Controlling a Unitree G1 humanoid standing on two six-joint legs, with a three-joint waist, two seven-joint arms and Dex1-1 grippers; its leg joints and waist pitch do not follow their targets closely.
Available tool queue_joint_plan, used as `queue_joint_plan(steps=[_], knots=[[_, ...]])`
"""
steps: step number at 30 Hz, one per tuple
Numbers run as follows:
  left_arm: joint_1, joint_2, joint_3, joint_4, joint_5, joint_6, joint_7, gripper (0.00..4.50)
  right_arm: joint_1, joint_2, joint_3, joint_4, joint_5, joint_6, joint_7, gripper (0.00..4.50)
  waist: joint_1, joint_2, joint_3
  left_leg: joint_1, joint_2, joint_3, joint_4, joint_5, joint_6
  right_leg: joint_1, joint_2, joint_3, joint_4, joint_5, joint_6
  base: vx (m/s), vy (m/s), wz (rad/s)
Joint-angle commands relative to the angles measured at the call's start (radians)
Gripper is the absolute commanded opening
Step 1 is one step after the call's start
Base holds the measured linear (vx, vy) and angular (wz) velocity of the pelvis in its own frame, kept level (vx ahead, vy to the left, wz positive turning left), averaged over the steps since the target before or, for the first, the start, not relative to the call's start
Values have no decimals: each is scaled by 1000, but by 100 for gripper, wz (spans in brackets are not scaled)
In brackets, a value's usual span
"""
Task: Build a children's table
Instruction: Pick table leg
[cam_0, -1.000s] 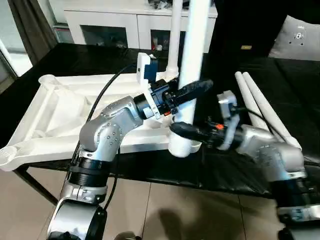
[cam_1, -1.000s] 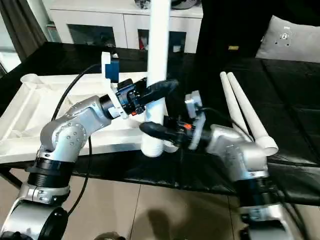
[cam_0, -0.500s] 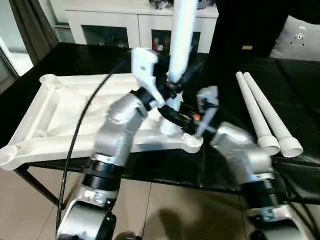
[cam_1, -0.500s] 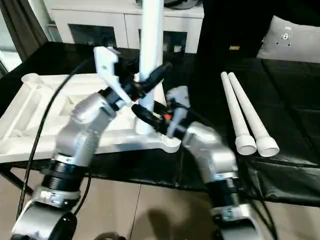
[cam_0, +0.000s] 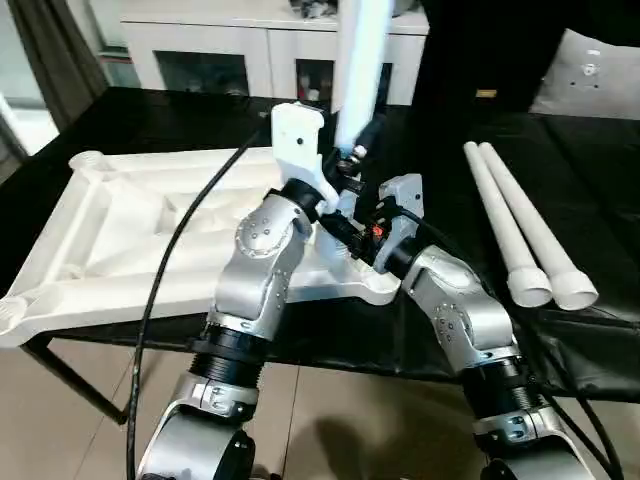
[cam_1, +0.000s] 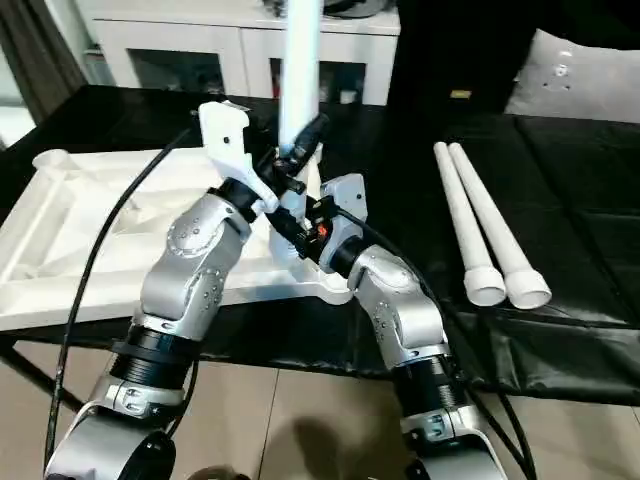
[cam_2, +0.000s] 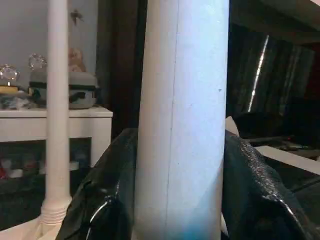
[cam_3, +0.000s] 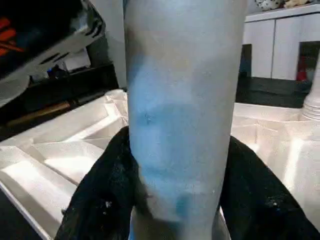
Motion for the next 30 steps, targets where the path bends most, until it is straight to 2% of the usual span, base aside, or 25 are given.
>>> queue_joint_plan(steps=[1, 8, 10, 13, 14, 17, 20, 21, 22, 23, 24, 25, 30], knots=[[-10, -7, -10, 11, 6, 0, 8, 189, -27, 3, -13, 8, -5, -16, -13, 191, -3, -9, -72, 3, 67, -28, -68, -108, 74, 69, -97, 76, -72, -196, -105, 0, 0, 0], [-17, -10, 11, 29, 1, 1, 12, 183, -28, -6, -5, 15, -11, -26, -2, 191, -4, -8, -73, 3, 68, -28, -66, -100, 81, 69, -96, 77, -68, -179, -116, 0, 0, 0], [-21, -9, 22, 34, -7, 6, 15, 183, -26, -8, -12, 11, -5, -24, 4, 261, -4, -8, -73, 4, 68, -27, -66, -103, 82, 68, -97, 77, -69, -178, -118, 0, 0, 0], [-38, 4, 60, 57, -33, 20, 26, 183, -25, -15, -29, -2, 25, -21, 37, 270, -2, -10, -74, 4, 66, -26, -65, -105, 85, 69, -96, 77, -69, -178, -120, 0, 0, 0], [-41, 9, 65, 61, -36, 23, 26, 182, -25, -18, -31, -5, 28, -19, 41, 294, -2, -10, -73, 4, 67, -27, -66, -105, 86, 69, -96, 77, -69, -179, -120, 0, 0, 0], [-67, 31, 130, 83, -94, 74, 32, 182, -23, -53, -52, -31, 59, 26, 67, 315, -1, -11, -74, 5, 67, -27, -64, -93, 92, 69, -95, 77, -66, -168, -121, 0, 0, 0], [-79, 48, 161, 93, -117, 99, 31, 182, -24, -80, -71, -50, 88, 53, 95, 346, 0, -12, -75, 5, 65, -27, -63, -80, 100, 71, -95, 76, -63, -155, -125, 0, 0, 0], [-84, 61, 175, 101, -133, 115, 23, 182, -26, -97, -94, -61, 120, 99, 107, 346, -1, -22, -75, 3, 64, -25, -62, -76, 106, 71, -96, 76, -65, -163, -123, 0, 0, 0], [-89, 74, 189, 108, -153, 136, 9, 182, -32, -114, -121, -63, 153, 139, 120, 352, 1, -21, -75, 4, 63, -25, -62, -71, 108, 73, -95, 75, -63, -168, -125, 0, 0, 0], [-91, 84, 197, 113, -169, 154, -5, 182, -38, -127, -144, -61, 182, 168, 131, 359, 4, -16, -76, 5, 64, -26, -61, -59, 117, 69, -95, 76, -63, -171, -125, 0, 0, 0], [-92, 93, 203, 115, -184, 166, -21, 182, -43, -144, -166, -55, 208, 192, 146, 369, 4, -20, -76, 5, 65, -25, -60, -51, 119, 69, -95, 75, -64, -173, -125, 0, 0, 0], [-91, 97, 213, 110, -210, 186, -40, 182, -51, -161, -186, -43, 224, 198, 157, 389, 6, -20, -77, 5, 63, -24, -59, -46, 121, 70, -96, 74, -63, -175, -127, 0, 0, 0], [-89, 99, 253, 72, -318, 277, -101, 182, -71, -207, -233, -31, 293, 255, 200, 392, 12, -23, -76, 3, 62, -22, -57, -39, 121, 68, -95, 72, -65, -193, -129, 0, 0, 0]])
